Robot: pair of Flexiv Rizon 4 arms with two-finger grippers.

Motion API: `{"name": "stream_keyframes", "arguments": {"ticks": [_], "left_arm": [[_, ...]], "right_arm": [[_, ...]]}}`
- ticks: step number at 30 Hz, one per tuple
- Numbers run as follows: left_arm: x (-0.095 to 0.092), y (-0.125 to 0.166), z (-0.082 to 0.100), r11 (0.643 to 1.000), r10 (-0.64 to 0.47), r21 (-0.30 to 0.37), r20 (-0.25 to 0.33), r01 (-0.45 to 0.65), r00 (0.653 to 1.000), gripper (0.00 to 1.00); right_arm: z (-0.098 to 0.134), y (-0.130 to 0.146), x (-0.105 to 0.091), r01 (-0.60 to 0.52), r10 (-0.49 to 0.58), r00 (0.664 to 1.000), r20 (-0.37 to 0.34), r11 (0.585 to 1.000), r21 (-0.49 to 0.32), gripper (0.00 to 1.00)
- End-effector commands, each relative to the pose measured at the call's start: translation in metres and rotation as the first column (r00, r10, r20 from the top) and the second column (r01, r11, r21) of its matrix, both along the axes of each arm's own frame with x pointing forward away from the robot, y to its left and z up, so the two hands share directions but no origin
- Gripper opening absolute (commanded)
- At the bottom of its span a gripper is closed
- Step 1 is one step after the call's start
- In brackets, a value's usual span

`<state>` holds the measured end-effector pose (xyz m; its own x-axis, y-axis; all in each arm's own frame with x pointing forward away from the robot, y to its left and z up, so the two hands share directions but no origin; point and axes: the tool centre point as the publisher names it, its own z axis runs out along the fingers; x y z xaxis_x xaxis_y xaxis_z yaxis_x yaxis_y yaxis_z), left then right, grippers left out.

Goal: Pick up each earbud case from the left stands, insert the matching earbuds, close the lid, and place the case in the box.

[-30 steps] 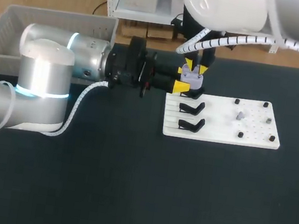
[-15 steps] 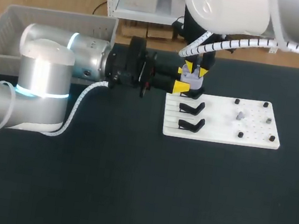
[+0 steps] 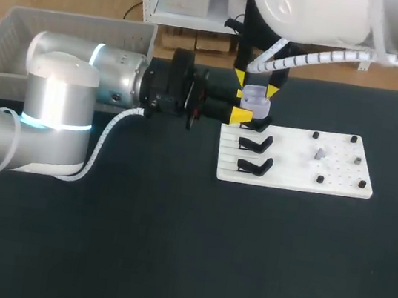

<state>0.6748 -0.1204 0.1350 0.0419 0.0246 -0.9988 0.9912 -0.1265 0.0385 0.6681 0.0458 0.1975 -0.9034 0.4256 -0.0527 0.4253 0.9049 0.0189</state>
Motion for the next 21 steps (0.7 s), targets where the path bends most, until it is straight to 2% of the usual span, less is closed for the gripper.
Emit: {"name": "stream_keyframes", "arguments": {"ticks": [1, 5, 6, 10, 12, 14, 21], "left_arm": [[0.0, 0.0, -0.001, 1.0, 0.002, -0.002, 0.002, -0.002, 1.0, 0.0], [0.0, 0.0, -0.001, 1.0, 0.002, -0.002, 0.002, -0.002, 1.0, 0.0], [0.0, 0.0, -0.001, 1.0, 0.002, -0.002, 0.002, -0.002, 1.0, 0.0], [0.0, 0.0, -0.001, 1.0, 0.002, -0.002, 0.002, -0.002, 1.0, 0.0], [0.0, 0.0, -0.001, 1.0, 0.002, -0.002, 0.002, -0.002, 1.0, 0.0], [0.0, 0.0, -0.001, 1.0, 0.002, -0.002, 0.002, -0.002, 1.0, 0.0], [0.0, 0.0, -0.001, 1.0, 0.002, -0.002, 0.002, -0.002, 1.0, 0.0]], "right_arm": [[0.016, -0.014, -0.042, -0.091, 0.088, 0.986, 0.139, 0.996, 0.016, 1.0], [0.019, -0.033, -0.056, -0.144, 0.143, 0.966, 0.217, 0.99, -0.009, 1.0], [0.017, -0.039, -0.058, -0.159, 0.163, 0.961, 0.222, 0.987, -0.038, 1.0], [0.011, -0.055, -0.066, -0.206, 0.216, 0.945, 0.247, 0.976, -0.065, 1.0], [0.008, -0.064, -0.069, -0.209, 0.218, 0.943, 0.251, 0.976, -0.064, 0.94], [0.004, -0.075, -0.07, -0.208, 0.217, 0.942, 0.257, 0.976, -0.064, 0.83], [-0.014, -0.093, -0.065, -0.241, 0.246, 0.935, 0.254, 0.969, -0.05, 0.72]]}}
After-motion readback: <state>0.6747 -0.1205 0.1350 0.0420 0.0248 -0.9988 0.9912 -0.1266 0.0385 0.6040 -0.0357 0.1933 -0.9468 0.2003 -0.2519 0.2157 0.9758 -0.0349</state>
